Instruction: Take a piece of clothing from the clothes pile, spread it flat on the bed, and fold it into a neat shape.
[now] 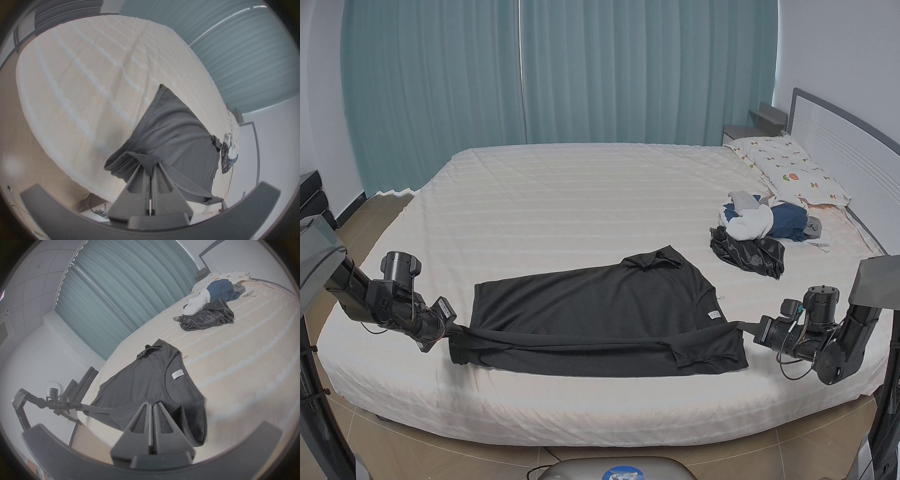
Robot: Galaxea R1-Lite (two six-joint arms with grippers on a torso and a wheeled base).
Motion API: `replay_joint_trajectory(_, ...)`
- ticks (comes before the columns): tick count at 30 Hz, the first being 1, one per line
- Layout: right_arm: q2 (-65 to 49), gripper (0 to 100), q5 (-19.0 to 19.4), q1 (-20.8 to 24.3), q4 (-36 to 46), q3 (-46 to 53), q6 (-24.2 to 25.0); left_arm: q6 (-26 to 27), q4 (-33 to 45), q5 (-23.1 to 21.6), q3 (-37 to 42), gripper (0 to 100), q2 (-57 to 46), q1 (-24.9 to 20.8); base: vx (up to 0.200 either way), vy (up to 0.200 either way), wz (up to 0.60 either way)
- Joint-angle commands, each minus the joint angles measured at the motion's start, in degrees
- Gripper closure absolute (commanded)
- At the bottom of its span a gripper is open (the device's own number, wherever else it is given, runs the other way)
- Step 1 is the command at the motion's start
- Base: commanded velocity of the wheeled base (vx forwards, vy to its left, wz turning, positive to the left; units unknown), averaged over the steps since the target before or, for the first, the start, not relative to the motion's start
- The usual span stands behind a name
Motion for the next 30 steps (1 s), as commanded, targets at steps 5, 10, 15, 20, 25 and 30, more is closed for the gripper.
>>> replay_joint_trajectory(5, 9.33, 100, -3.53, 2.01, -0.72, -6.06, 0.01, -3.36, -3.83, 0.47, -2.09, 100, 5.46, -0.91, 0.0, 0.0, 0.0)
replay_joint_trajectory(10, 9.86, 100, -4.41, 2.45, -0.98, -7.02, 1.33, -3.89, -3.83, 0.65, -2.62, 100, 5.99, -1.17, 0.0, 0.0, 0.0)
replay_joint_trajectory(15, 10.82, 0, -6.08, 2.71, -1.07, -8.69, 2.65, -6.61, -3.92, 0.65, -4.02, 0, 6.25, -1.26, 0.0, 0.0, 0.0)
replay_joint_trajectory(20, 10.47, 0, -8.45, 2.45, -2.21, -8.69, 5.64, -9.6, -6.56, 0.56, -3.59, 0, 5.99, -0.91, 0.0, 0.0, 0.0)
replay_joint_trajectory(25, 9.07, 0, -10.03, 2.45, -5.91, -6.5, 9.42, -12.06, -8.05, -0.06, -2.97, 0, 5.02, -0.64, 0.0, 0.0, 0.0)
replay_joint_trajectory(30, 8.01, 0, -12.67, 2.71, -6.7, -4.47, 12.14, -11.71, -8.05, -1.73, 0.9, 0, 2.3, -1.79, 0.0, 0.0, 0.0)
